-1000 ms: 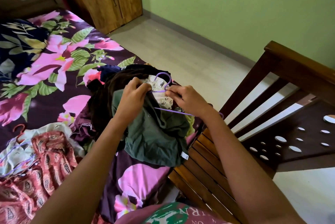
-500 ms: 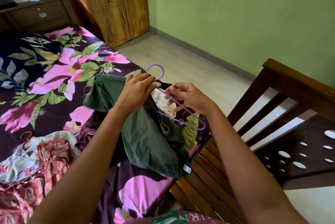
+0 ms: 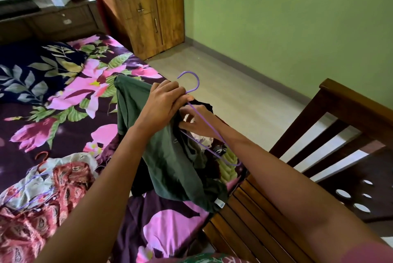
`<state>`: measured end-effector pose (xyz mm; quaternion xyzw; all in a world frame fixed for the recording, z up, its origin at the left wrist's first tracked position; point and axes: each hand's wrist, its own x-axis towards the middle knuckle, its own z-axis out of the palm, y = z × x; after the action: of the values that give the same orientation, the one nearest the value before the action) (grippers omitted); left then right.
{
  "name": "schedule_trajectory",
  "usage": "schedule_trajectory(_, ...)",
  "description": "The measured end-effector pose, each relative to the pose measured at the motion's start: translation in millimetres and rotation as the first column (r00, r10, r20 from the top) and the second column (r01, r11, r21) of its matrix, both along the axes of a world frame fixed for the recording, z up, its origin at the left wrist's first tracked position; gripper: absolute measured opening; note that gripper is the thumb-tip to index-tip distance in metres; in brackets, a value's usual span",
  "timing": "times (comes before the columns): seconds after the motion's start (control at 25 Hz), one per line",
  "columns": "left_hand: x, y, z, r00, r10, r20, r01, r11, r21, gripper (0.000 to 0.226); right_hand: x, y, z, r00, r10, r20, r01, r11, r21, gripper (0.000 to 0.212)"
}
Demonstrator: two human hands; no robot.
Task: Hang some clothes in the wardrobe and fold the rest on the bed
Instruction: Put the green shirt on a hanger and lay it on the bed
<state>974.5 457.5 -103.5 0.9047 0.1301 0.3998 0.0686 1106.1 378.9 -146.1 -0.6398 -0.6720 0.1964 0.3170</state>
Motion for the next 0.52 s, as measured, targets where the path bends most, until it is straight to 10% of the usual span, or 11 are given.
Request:
schedule_trajectory(0.28,-9.6,11.1,-1.3,0.999,0.008,0.052,-0.007,1.0,-0.017,0.046,5.3,-10.7,-17.2,0.975,0.033,0.222,0.065,0.905,-0.421,0.02)
schedule_trajectory(0.52,-27.3,37.7,-17.2,0.984,0.151,0.097,-0.132,0.975,-0.181,0.027,70.9,-33.3,-4.6,0.799,-0.599,-0.053,0.432,0.633,-0.643,0.028)
